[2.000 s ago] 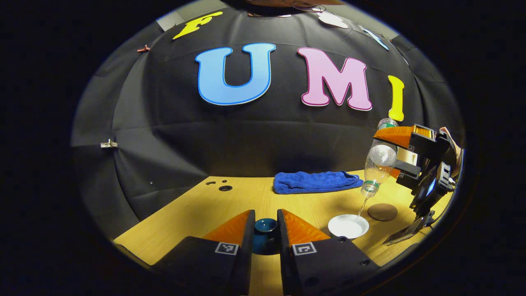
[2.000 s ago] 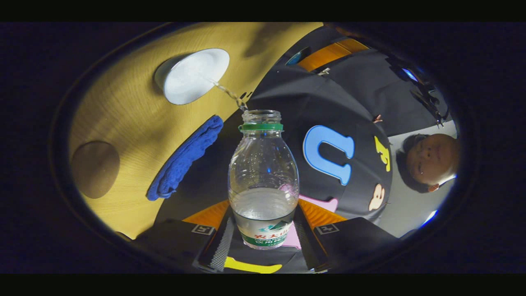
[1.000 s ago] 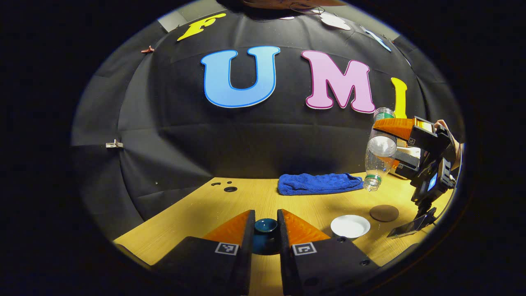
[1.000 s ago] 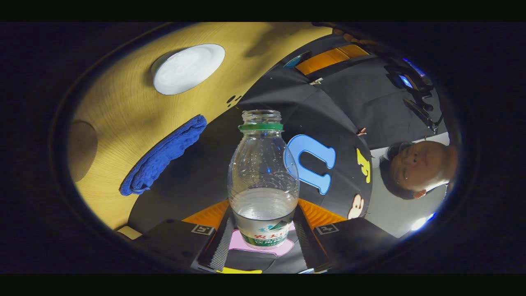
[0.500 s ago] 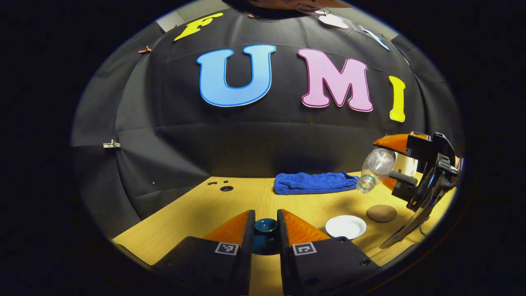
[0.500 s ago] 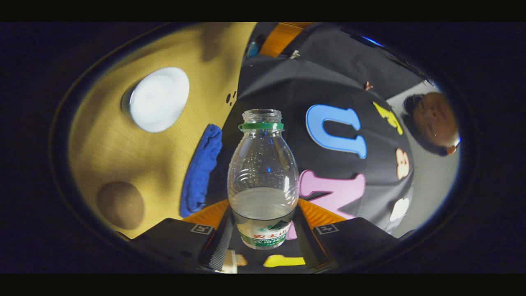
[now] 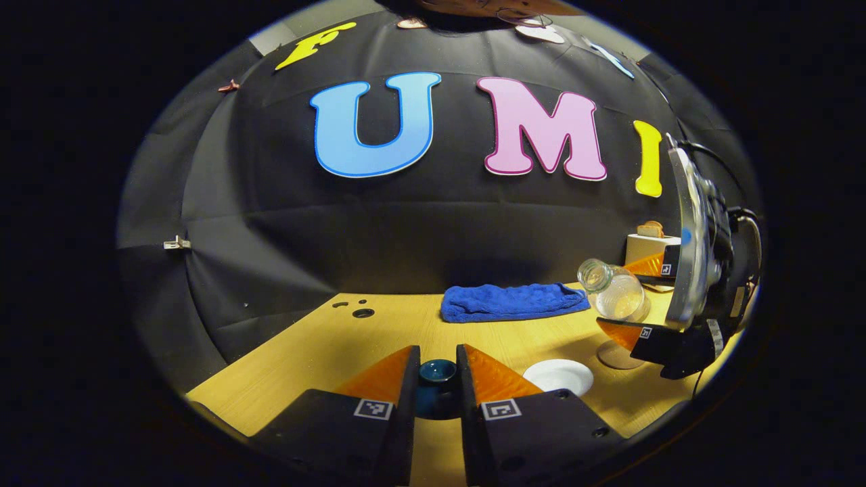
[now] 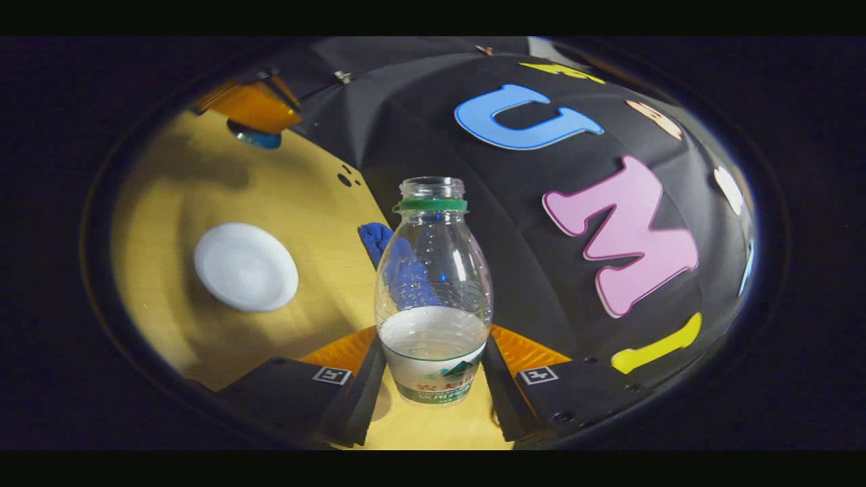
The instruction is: Open the teacup lid with one hand, grasp the water bottle and pour water into the teacup with the other hand; after pouring, place the water bottle on the coaster and then close the teacup lid.
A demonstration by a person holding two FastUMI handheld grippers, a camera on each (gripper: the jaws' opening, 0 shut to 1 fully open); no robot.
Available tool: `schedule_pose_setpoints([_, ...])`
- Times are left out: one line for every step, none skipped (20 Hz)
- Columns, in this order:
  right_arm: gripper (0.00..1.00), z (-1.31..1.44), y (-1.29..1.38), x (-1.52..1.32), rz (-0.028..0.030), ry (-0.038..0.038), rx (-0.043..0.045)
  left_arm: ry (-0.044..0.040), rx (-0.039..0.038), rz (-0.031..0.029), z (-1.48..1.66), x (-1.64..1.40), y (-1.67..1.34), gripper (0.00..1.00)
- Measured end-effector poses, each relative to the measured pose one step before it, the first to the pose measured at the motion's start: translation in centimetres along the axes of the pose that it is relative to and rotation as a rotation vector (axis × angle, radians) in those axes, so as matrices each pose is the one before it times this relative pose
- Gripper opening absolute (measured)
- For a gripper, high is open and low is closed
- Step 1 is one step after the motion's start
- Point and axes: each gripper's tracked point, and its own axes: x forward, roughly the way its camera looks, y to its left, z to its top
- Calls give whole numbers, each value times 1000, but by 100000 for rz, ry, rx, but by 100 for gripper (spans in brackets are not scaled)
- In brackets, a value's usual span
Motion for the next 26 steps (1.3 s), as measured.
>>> schedule_pose_setpoints([75, 992, 140, -117, 2271, -426, 6098, -516, 117, -424, 156, 126, -319, 33])
schedule_pose_setpoints([75, 504, 108, 281, 1574, 225, 6603, -429, 73, -447, 245, 132, -255, 29])
schedule_pose_setpoints([75, 158, 189, -28, 1598, 664, 6951, -237, -84, -252, 77, 46, -234, 33])
schedule_pose_setpoints([75, -309, 439, -172, 1921, 774, 7316, -124, -250, -339, 130, 98, -242, 33])
schedule_pose_setpoints([75, -569, -313, 114, 829, 415, 6991, -135, -237, -231, 124, -17, -322, 33])
schedule_pose_setpoints([75, -16, -139, -233, 167, -72, 6119, -110, -103, -355, 168, -29, -264, 29])
schedule_pose_setpoints([75, 212, -622, -85, -498, -342, 4433, -38, -13, -480, -33, -32, -296, 33])
schedule_pose_setpoints([75, 76, -703, -223, -576, -542, 3228, 90, -7, -588, 85, 52, -249, 33])
schedule_pose_setpoints([75, -65, -584, 11, -751, -185, 2933, 189, -22, -653, -102, 64, -285, 33])
schedule_pose_setpoints([75, 269, -224, -148, -742, -157, 3522, 148, 49, -538, 86, 32, -242, 33])
schedule_pose_setpoints([75, -190, -498, -223, -483, 92, 3295, 185, -14, -603, -94, 103, -337, 33])
schedule_pose_setpoints([75, -309, -248, -214, -107, -209, 3604, 159, -12, -485, 9, 138, -239, 33])
schedule_pose_setpoints([74, -166, -394, -135, -112, -205, 3944, 188, -112, -606, -81, 113, -244, 33])
schedule_pose_setpoints([74, -427, -209, -31, 533, -248, 5130, 182, 12, -490, -7, 156, -223, 33])
schedule_pose_setpoints([75, -188, 99, -26, 1363, -141, 5670, 140, 58, -496, -77, 125, -228, 33])
schedule_pose_setpoints([75, -239, -75, -48, 258, -226, 5216, 158, 93, -541, 23, 61, -235, 33])
schedule_pose_setpoints([74, -166, -467, -3, -772, -311, 4311, 189, -121, -472, -114, 136, -241, 33])
schedule_pose_setpoints([75, -166, -519, 72, -1141, -155, 2916, 198, -193, -338, -66, 109, -149, 33])
schedule_pose_setpoints([74, -29, -346, 51, -1162, -176, 1193, 252, -34, -314, -169, 101, -107, 33])
schedule_pose_setpoints([75, -115, -326, -5, -1138, -150, 8, 249, 121, -291, 18, 81, -152, 33])
schedule_pose_setpoints([75, -64, -158, 51, -559, -90, -270, 142, 234, -172, -62, 73, -171, 33])
schedule_pose_setpoints([75, -208, -108, 100, -229, -63, 207, 75, 167, -353, -9, 125, -160, 33])
schedule_pose_setpoints([75, -17, 96, 160, 338, -199, 854, -4, 284, -288, -60, 41, -183, 33])
schedule_pose_setpoints([75, -184, 24, 48, 25, 84, 789, 79, 199, -457, 6, 133, -143, 33])
schedule_pose_setpoints([75, -267, -22, 133, -259, 652, 338, 104, 129, -315, -24, 31, -245, 33])
schedule_pose_setpoints([76, 3, -52, -148, -465, -433, 472, 96, 35, -377, -3, 117, -185, 33])
